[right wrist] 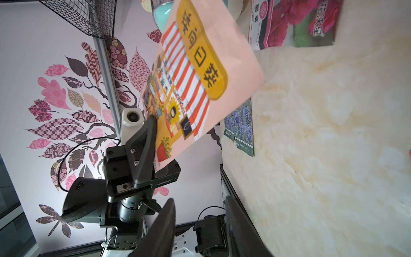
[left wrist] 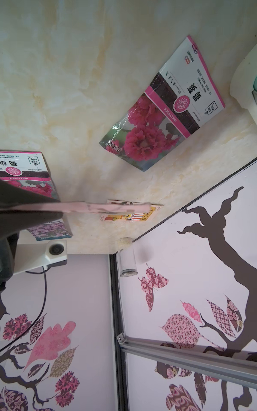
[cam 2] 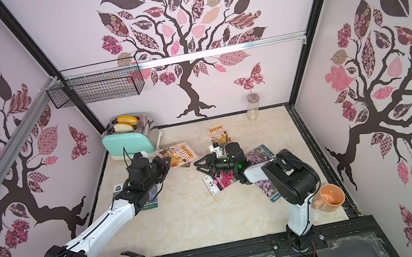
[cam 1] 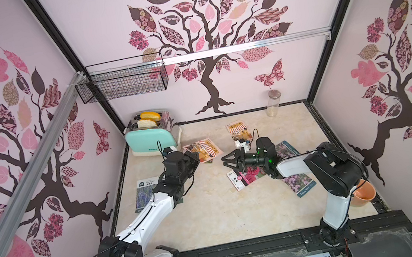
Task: Arrange the seed packets in a row
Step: Pick up the seed packet from the center of the board.
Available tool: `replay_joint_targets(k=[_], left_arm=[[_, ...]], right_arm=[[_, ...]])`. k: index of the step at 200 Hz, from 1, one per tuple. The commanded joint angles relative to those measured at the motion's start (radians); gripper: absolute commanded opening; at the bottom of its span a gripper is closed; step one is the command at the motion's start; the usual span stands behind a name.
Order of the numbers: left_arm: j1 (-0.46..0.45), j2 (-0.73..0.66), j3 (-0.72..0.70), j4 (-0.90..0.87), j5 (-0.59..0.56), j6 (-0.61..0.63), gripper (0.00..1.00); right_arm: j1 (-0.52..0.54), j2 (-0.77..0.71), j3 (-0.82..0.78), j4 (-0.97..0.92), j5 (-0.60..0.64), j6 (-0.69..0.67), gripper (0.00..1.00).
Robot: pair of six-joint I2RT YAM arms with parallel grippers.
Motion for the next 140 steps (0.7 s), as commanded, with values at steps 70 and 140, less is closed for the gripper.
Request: replay_joint_targets(k=[70, 140], left_arm=[[-0.006, 0.007, -0.037, 0.040, 0.069, 0.035, 0.00], [-0.006, -0.016, -0.035, 0.045, 0.011, 0.060, 0.00]], right_arm=[[0.029, 0.105, 0.122, 0.124, 0.025, 0.114, 0.40], [0.049, 0.046, 0.070, 0.140, 0.049, 0.116, 0.39]])
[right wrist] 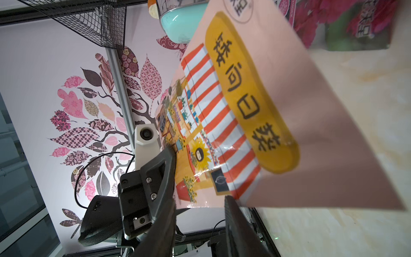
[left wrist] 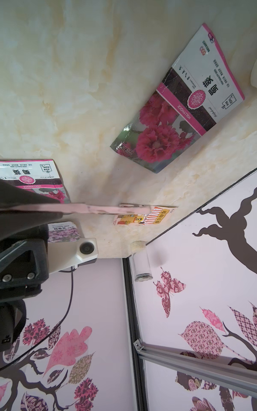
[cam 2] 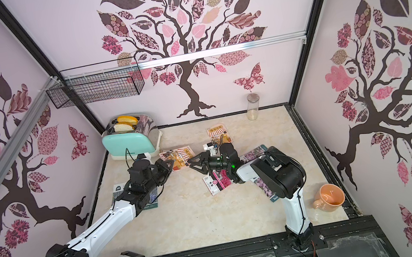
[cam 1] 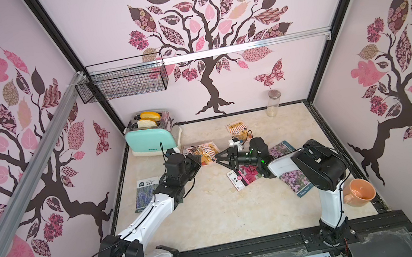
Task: Arrange the seed packets in a row
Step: Pick up the seed packet from the center of the board.
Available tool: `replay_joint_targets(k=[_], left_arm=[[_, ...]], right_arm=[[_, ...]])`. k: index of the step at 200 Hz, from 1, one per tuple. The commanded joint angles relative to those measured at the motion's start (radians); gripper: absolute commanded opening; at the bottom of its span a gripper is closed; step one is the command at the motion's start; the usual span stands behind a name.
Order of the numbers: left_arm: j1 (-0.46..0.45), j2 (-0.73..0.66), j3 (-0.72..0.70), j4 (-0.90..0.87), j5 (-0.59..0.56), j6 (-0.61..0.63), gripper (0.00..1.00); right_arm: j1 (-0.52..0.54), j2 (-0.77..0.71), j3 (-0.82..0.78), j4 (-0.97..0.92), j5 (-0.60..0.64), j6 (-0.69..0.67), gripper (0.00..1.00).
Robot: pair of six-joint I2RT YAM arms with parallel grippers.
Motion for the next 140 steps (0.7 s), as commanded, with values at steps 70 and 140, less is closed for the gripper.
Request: replay_joint_targets(k=[70, 140], left_arm=[[0.050, -0.052, 0.011, 0.000, -0.009, 0.049, 0.00], [0.047, -0.051, 0.016, 0.005, 0.018, 0.045, 0.00]], right_arm=[[0.016, 0.007, -0.001, 0.099, 0.017, 0.054, 0.40], [0.024, 0.064, 0.075, 0.090, 0.030, 0.069, 0.39]])
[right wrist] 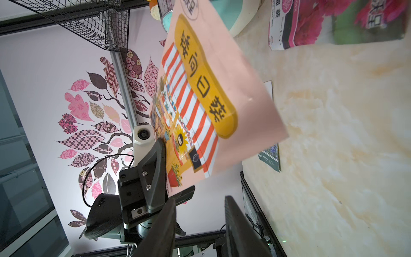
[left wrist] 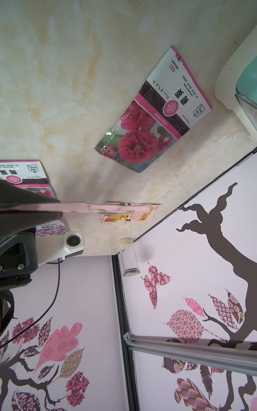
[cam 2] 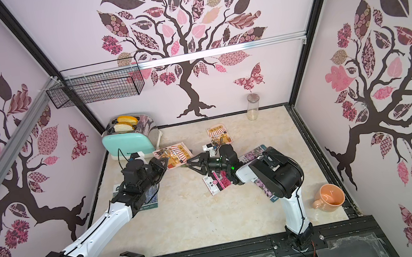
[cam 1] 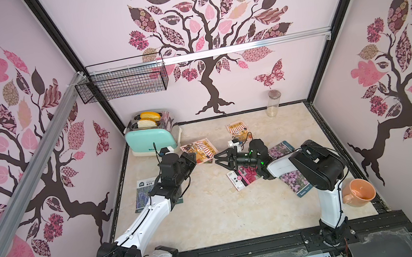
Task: Arrange the seed packets in a row
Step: Pick up the seed packet from the center of the board.
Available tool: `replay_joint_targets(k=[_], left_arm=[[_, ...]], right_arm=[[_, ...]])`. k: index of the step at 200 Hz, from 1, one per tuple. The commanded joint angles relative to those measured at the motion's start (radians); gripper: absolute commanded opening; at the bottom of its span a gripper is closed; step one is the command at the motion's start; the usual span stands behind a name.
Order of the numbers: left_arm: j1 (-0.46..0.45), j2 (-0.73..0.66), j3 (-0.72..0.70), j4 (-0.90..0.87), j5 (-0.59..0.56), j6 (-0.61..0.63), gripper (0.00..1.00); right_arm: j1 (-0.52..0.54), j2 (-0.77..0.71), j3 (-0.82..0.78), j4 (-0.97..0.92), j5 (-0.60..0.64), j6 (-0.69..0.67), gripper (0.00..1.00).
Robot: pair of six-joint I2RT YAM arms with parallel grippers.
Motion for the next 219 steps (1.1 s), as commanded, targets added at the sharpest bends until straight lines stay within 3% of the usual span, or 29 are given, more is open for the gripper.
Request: replay_joint_targets(k=[1, 63, 95, 131, 176, 219], left_arm=[[-0.004, -0.008, 0.016, 0.005, 0.012, 0.018, 0.00], [-0.005, -0.014, 0.014, 0.008, 0.020, 0.018, 0.00], [-0.003, -0.014, 0.011, 0.010, 0.004, 0.015, 0.00], [0.021, -0.028, 0.009, 0.010, 0.009, 0.017, 0.00], [0.018, -0.038, 0.004, -0.001, 0.034, 0.016, 0.00], [0.011, -0.006, 0.000, 0.022, 0.060, 0.013, 0.00]], right_arm=[[0.011, 0.024, 0.054, 0.033, 0.009, 0.015, 0.39], [0.030, 0.067, 0.096, 0.036, 0.021, 0.025, 0.38], [0.036, 0.058, 0.044, 0.107, 0.052, 0.074, 0.35], [0.041, 0.013, 0.014, 0.054, 0.050, 0.026, 0.36], [0.043, 0.113, 0.102, 0.151, 0.052, 0.094, 0.37], [0.042, 0.125, 0.146, 0.110, 0.057, 0.080, 0.35]])
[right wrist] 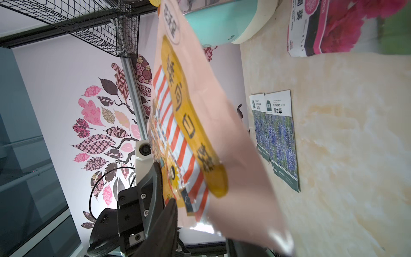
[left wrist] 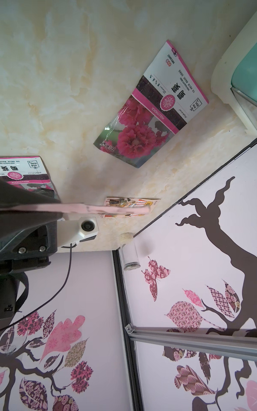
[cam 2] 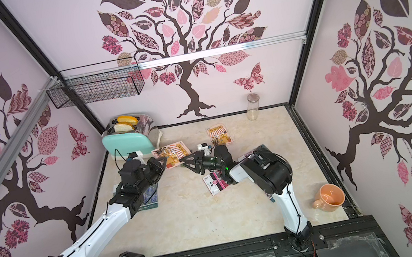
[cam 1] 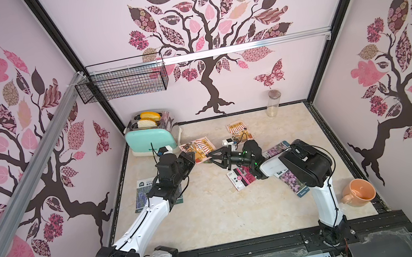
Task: Arrange the seed packets in a row
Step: Pick up the seed packet from the center of the board, then place the seed packet at the center of the board.
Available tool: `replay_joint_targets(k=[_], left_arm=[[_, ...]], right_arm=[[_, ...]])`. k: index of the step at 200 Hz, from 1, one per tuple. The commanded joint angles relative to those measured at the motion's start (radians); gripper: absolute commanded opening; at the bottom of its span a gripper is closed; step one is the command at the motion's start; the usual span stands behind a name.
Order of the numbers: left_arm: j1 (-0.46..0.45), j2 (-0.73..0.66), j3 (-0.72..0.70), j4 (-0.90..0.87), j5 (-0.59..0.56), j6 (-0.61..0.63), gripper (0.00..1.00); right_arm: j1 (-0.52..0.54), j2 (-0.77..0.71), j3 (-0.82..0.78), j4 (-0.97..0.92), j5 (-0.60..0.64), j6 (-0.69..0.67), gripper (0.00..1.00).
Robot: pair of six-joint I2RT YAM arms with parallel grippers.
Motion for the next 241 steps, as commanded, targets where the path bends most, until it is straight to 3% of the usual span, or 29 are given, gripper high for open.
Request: replay_joint_targets(k=[1, 50, 73, 88, 99, 119, 133, 151, 162, 203, 241], left_arm=[[-0.007, 0.019, 0.000, 0.021, 0.025, 0.009, 0.00], [-0.039, 0.041, -0.005, 0.024, 0.046, 0.021, 0.00], [-0.044, 0.051, 0.011, -0.028, 0.093, 0.049, 0.00], [-0.041, 0.030, 0.020, -0.159, 0.050, 0.083, 0.15], [-0.012, 0.002, 0.021, -0.289, 0.005, 0.095, 0.31], [0.101, -0.057, -0.034, -0.369, 0.013, 0.102, 0.42], [0.173, -0.113, -0.069, -0.418, -0.006, 0.106, 0.48], [0.234, -0.173, -0.076, -0.472, -0.028, 0.132, 0.52], [0.266, -0.199, -0.065, -0.496, -0.030, 0.156, 0.52], [0.360, -0.231, -0.008, -0.565, 0.008, 0.212, 0.53], [0.370, -0.222, 0.015, -0.561, 0.041, 0.240, 0.53]], right_arm=[[0.009, 0.011, 0.050, 0.013, 0.005, 0.004, 0.35], [0.007, 0.040, 0.119, -0.033, 0.002, -0.013, 0.00], [-0.001, 0.035, 0.139, -0.137, -0.044, -0.072, 0.00], [-0.027, 0.020, 0.147, -0.250, -0.112, -0.156, 0.00], [-0.065, 0.006, 0.139, -0.314, -0.173, -0.223, 0.00], [-0.122, -0.004, 0.160, -0.481, -0.331, -0.390, 0.00], [-0.130, 0.001, 0.218, -0.730, -0.439, -0.606, 0.00], [-0.118, 0.006, 0.272, -1.052, -0.465, -0.882, 0.00], [-0.108, 0.019, 0.294, -1.166, -0.461, -0.979, 0.00], [-0.031, 0.063, 0.264, -1.215, -0.456, -1.065, 0.00], [0.034, 0.171, 0.345, -1.276, -0.425, -1.089, 0.00]])
